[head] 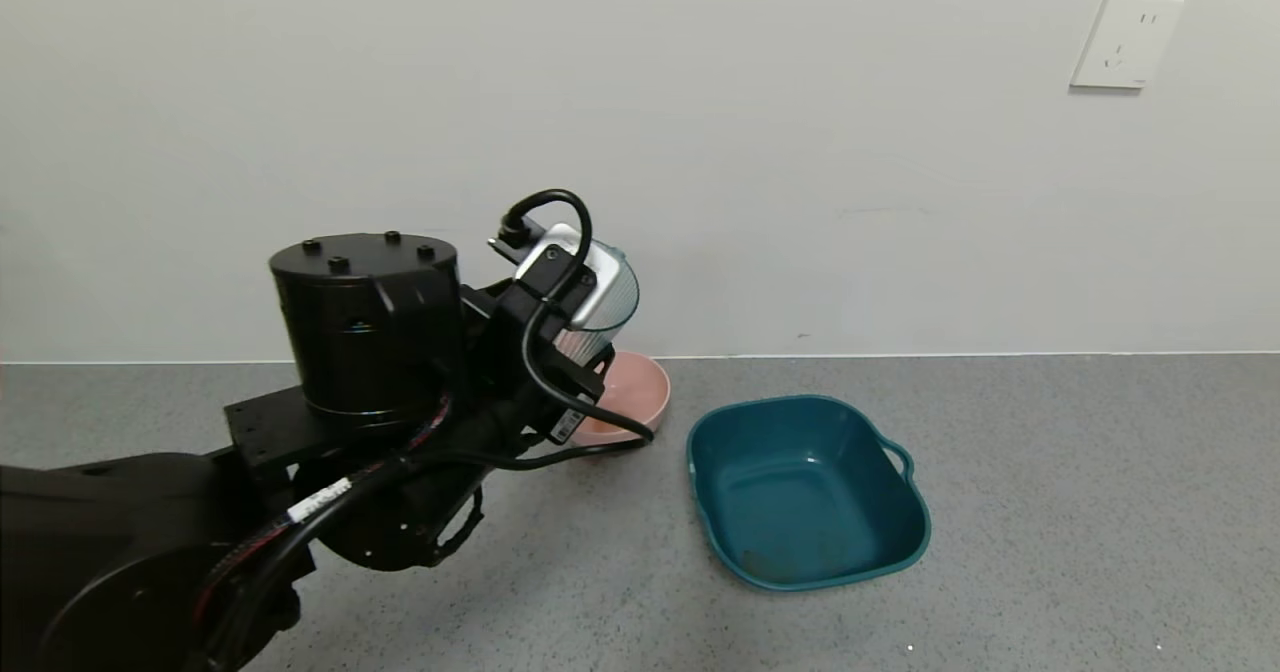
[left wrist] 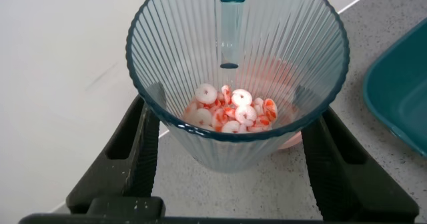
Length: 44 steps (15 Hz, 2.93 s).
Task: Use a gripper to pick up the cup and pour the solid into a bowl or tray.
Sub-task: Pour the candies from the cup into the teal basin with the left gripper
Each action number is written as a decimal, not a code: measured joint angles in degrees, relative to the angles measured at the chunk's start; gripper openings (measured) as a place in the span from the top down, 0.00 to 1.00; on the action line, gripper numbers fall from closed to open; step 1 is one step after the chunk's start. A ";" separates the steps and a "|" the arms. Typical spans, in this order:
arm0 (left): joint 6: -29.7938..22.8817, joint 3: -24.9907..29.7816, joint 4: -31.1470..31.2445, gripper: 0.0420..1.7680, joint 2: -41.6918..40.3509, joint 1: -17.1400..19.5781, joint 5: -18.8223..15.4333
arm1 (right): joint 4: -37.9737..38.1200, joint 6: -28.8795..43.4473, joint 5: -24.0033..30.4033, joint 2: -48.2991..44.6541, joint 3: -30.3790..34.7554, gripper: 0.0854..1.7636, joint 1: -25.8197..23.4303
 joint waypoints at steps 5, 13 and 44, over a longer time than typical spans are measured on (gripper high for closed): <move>9.89 -5.96 0.02 0.28 6.17 -4.43 4.02 | 0.00 0.02 -0.02 0.00 0.00 0.03 0.00; 33.93 -14.09 -0.77 0.28 14.77 -10.61 13.60 | 0.00 0.02 0.00 0.00 0.00 0.03 0.00; 96.22 -11.39 -19.96 0.28 27.21 -18.43 9.84 | -0.02 0.02 -0.02 0.00 0.00 0.03 0.00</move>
